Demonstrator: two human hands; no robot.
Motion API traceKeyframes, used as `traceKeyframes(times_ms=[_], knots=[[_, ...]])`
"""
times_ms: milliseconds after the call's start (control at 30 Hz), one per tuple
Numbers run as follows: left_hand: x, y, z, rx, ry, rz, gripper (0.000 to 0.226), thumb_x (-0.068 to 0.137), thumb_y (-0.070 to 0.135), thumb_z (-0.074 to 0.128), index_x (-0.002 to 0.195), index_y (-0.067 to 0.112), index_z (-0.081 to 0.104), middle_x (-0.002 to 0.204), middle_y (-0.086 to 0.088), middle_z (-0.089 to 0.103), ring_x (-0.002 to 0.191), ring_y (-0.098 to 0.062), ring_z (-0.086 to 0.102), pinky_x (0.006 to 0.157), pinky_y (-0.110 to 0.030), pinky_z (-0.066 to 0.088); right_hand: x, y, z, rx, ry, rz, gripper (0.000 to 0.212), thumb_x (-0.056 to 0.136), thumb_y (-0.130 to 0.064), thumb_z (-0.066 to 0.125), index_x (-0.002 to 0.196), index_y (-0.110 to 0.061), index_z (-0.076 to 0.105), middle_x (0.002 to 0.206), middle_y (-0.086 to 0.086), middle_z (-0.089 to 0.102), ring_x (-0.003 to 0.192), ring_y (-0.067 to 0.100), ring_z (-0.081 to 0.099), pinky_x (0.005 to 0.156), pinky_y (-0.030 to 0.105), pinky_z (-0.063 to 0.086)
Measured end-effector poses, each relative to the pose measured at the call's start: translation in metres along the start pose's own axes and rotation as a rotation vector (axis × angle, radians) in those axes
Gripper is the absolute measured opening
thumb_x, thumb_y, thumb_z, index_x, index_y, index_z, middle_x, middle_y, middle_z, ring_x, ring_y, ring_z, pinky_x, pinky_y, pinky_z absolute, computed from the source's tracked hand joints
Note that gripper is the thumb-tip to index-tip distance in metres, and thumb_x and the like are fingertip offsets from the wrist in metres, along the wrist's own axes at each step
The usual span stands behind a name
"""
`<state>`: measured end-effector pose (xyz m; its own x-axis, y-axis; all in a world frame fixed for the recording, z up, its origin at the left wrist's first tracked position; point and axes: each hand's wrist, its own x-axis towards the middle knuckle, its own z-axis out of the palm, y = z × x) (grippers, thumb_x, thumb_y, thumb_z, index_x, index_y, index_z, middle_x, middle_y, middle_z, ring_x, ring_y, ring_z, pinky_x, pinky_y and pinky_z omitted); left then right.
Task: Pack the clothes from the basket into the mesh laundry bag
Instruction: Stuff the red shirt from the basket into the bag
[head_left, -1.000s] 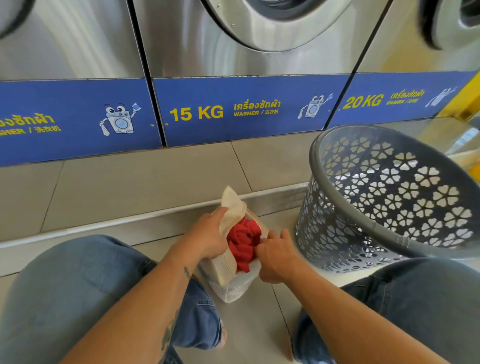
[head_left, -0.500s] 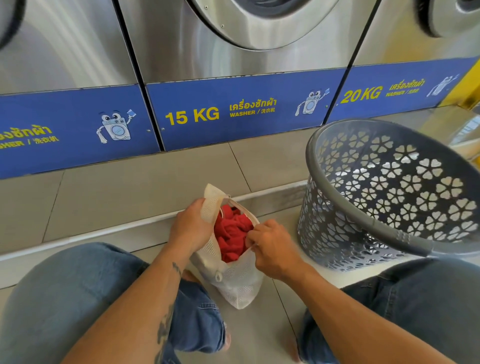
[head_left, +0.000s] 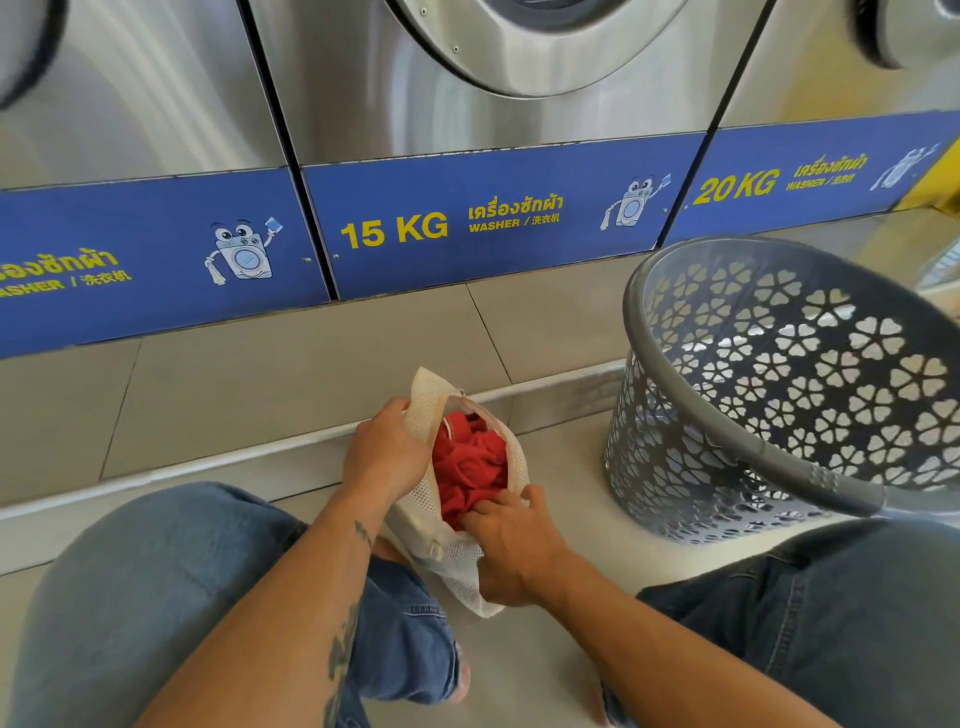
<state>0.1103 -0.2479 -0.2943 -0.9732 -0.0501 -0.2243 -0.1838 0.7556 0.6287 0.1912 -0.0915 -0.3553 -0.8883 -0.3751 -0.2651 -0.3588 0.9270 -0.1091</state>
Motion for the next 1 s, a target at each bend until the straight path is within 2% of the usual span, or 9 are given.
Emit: traceKeyframes(times_ms=[100, 200, 433, 533, 600, 700, 833, 933, 1000], knots=[[0.001, 0.001, 0.000, 0.012, 0.007, 0.015, 0.040, 0.089, 0.016, 0.054, 0.129, 0.023, 0.052, 0.106, -0.001, 0.062, 0.090, -0.024, 0.059, 0.077, -0.040, 0.055, -0.002, 0.009, -0.001, 0.029, 0.189, -0.036, 0.034, 0.074, -0.026, 0.062, 0.107, -0.024, 0.057, 0.106, -0.004, 0.064, 0.099, 0.024, 0.057, 0.098, 0.044, 0.035], [0.000, 0.003, 0.001, 0.032, 0.013, 0.033, 0.042, 0.089, 0.016, 0.052, 0.130, 0.021, 0.051, 0.113, -0.006, 0.064, 0.097, -0.027, 0.061, 0.081, -0.043, 0.055, -0.004, 0.013, 0.004, 0.010, 0.293, -0.078, 0.053, 0.067, -0.027, 0.069, 0.117, -0.025, 0.051, 0.114, -0.002, 0.055, 0.101, 0.023, 0.052, 0.091, 0.039, 0.042], [-0.001, 0.003, 0.002, 0.073, -0.022, 0.013, 0.056, 0.088, 0.016, 0.053, 0.142, 0.024, 0.042, 0.132, -0.008, 0.057, 0.115, -0.032, 0.058, 0.090, -0.045, 0.053, -0.012, 0.002, 0.016, -0.073, -0.022, -0.093, 0.078, 0.072, -0.034, 0.078, 0.141, -0.025, 0.043, 0.133, 0.002, 0.050, 0.120, 0.027, 0.048, 0.110, 0.051, 0.028], [-0.002, 0.002, -0.001, 0.068, -0.030, 0.008, 0.054, 0.088, 0.019, 0.054, 0.140, 0.023, 0.045, 0.128, -0.008, 0.059, 0.111, -0.031, 0.059, 0.088, -0.046, 0.053, -0.009, -0.001, 0.008, -0.073, 0.023, -0.084, 0.072, 0.073, -0.035, 0.078, 0.137, -0.025, 0.046, 0.130, 0.003, 0.053, 0.119, 0.028, 0.049, 0.112, 0.055, 0.028], [-0.003, 0.003, -0.003, 0.056, -0.027, 0.013, 0.049, 0.088, 0.020, 0.054, 0.136, 0.022, 0.049, 0.122, -0.006, 0.062, 0.104, -0.030, 0.061, 0.084, -0.046, 0.055, -0.006, -0.004, 0.005, -0.067, 0.128, -0.086, 0.071, 0.070, -0.033, 0.079, 0.132, -0.022, 0.047, 0.126, 0.004, 0.053, 0.112, 0.028, 0.051, 0.109, 0.052, 0.035], [-0.004, 0.005, -0.003, 0.054, -0.023, 0.030, 0.038, 0.088, 0.021, 0.054, 0.127, 0.020, 0.055, 0.114, -0.006, 0.064, 0.099, -0.029, 0.062, 0.082, -0.045, 0.055, -0.001, -0.008, 0.008, -0.074, 0.214, -0.104, 0.082, 0.062, -0.033, 0.082, 0.133, -0.020, 0.042, 0.128, 0.005, 0.049, 0.110, 0.027, 0.049, 0.103, 0.045, 0.042], [-0.002, 0.004, -0.003, 0.059, -0.042, 0.027, 0.038, 0.088, 0.023, 0.055, 0.126, 0.021, 0.055, 0.115, -0.003, 0.065, 0.100, -0.027, 0.062, 0.082, -0.044, 0.055, 0.000, -0.008, 0.013, -0.096, 0.009, -0.093, 0.095, 0.070, -0.036, 0.081, 0.149, -0.020, 0.031, 0.139, 0.004, 0.048, 0.121, 0.028, 0.049, 0.112, 0.047, 0.031], [-0.001, 0.001, -0.003, 0.043, -0.070, 0.001, 0.044, 0.087, 0.022, 0.054, 0.130, 0.022, 0.053, 0.118, -0.002, 0.064, 0.102, -0.026, 0.062, 0.083, -0.044, 0.055, 0.005, -0.006, 0.000, 0.026, -0.093, -0.046, 0.076, 0.076, -0.029, 0.072, 0.146, -0.024, 0.043, 0.135, 0.000, 0.055, 0.120, 0.026, 0.052, 0.111, 0.047, 0.035], [0.000, -0.001, -0.003, -0.021, -0.108, -0.031, 0.056, 0.082, 0.020, 0.055, 0.137, 0.025, 0.047, 0.125, -0.001, 0.061, 0.106, -0.026, 0.060, 0.086, -0.043, 0.054, 0.012, -0.003, -0.019, 0.346, -0.025, -0.008, 0.052, 0.076, -0.016, 0.061, 0.126, -0.028, 0.064, 0.121, -0.005, 0.067, 0.110, 0.022, 0.060, 0.101, 0.044, 0.048]])
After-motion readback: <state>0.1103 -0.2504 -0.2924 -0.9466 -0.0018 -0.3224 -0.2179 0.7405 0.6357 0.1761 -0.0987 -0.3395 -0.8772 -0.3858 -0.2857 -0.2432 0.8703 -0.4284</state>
